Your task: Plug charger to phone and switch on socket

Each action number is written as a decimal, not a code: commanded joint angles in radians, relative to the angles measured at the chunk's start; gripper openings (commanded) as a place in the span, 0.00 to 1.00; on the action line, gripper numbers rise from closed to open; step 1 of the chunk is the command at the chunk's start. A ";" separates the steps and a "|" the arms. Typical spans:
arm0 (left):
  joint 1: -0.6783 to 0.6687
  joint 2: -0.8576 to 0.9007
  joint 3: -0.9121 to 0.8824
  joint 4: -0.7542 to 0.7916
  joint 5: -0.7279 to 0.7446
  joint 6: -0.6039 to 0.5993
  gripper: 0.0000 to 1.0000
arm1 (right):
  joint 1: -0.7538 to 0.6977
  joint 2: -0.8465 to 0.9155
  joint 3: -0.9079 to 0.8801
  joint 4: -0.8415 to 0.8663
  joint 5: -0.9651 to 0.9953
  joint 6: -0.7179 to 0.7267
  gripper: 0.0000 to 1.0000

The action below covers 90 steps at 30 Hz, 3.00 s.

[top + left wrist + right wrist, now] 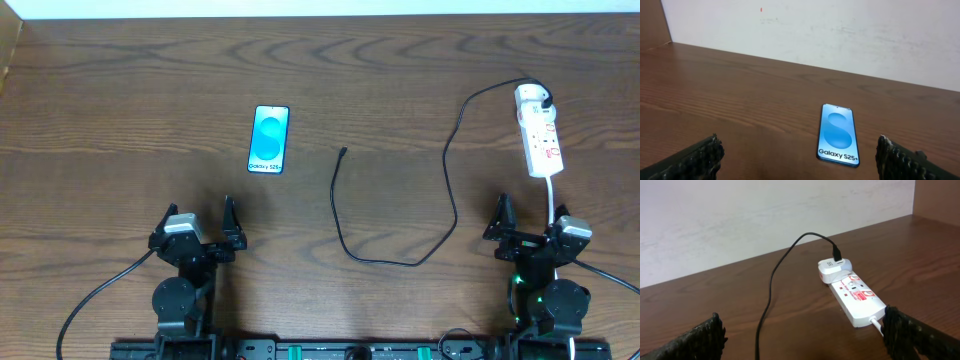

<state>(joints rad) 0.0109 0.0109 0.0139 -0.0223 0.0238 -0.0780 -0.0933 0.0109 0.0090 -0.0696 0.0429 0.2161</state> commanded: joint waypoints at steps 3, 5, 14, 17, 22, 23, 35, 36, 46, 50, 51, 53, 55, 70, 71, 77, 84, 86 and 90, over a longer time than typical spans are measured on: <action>-0.004 -0.006 -0.010 -0.049 -0.017 0.003 0.99 | 0.004 -0.005 -0.003 -0.001 0.011 -0.011 0.99; -0.004 -0.006 -0.010 -0.049 -0.017 0.002 0.99 | 0.004 -0.005 -0.003 -0.001 0.011 -0.011 0.99; -0.004 -0.006 -0.010 -0.049 -0.017 0.002 0.99 | 0.004 -0.005 -0.003 -0.001 0.011 -0.011 0.99; -0.004 -0.006 -0.010 -0.049 -0.017 0.002 0.99 | 0.004 -0.005 -0.003 -0.001 0.011 -0.011 0.99; -0.004 -0.006 -0.010 -0.049 -0.017 0.002 0.99 | 0.004 -0.005 -0.003 -0.001 0.011 -0.011 0.99; -0.004 -0.006 -0.010 -0.049 -0.017 0.002 0.99 | 0.004 -0.005 -0.003 -0.001 0.011 -0.011 0.99; -0.004 -0.006 -0.010 -0.048 -0.017 0.002 0.99 | 0.004 -0.005 -0.003 -0.001 0.011 -0.011 0.99; -0.004 -0.006 -0.010 -0.048 -0.017 0.002 1.00 | 0.004 -0.005 -0.003 -0.001 0.011 -0.011 0.99; -0.004 -0.005 -0.010 0.028 -0.018 0.003 0.99 | 0.004 -0.005 -0.003 -0.001 0.011 -0.011 0.99; -0.004 0.018 0.003 0.036 -0.017 0.003 0.99 | 0.004 -0.005 -0.003 -0.001 0.011 -0.011 0.99; -0.004 0.035 0.018 0.036 -0.017 0.003 0.99 | 0.004 -0.005 -0.003 -0.001 0.011 -0.011 0.99; -0.004 0.066 0.039 0.036 -0.017 0.003 0.99 | 0.004 -0.005 -0.003 -0.001 0.011 -0.011 0.99; -0.004 0.136 0.079 0.035 -0.017 0.003 0.99 | 0.004 -0.005 -0.003 -0.001 0.011 -0.011 0.99; -0.004 0.867 0.689 -0.153 0.168 0.040 0.99 | 0.004 -0.005 -0.003 -0.001 0.011 -0.011 0.99; -0.004 0.995 0.839 -0.267 0.179 0.040 0.99 | 0.004 -0.005 -0.003 -0.001 0.011 -0.011 0.99; -0.025 1.357 1.348 -0.667 0.178 0.041 0.99 | 0.004 -0.005 -0.003 -0.001 0.011 -0.011 0.99; -0.150 1.802 1.753 -0.956 0.027 0.071 0.99 | 0.004 -0.005 -0.003 -0.001 0.011 -0.011 0.99; -0.171 1.863 1.753 -0.954 0.029 0.074 0.99 | 0.004 -0.005 -0.003 -0.001 0.011 -0.011 0.99; -0.192 1.981 1.751 -0.944 0.142 0.074 1.00 | 0.004 -0.005 -0.003 -0.001 0.011 -0.011 0.99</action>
<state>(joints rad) -0.1761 1.9480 1.7493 -0.9695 0.0952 -0.0212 -0.0933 0.0120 0.0082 -0.0692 0.0452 0.2157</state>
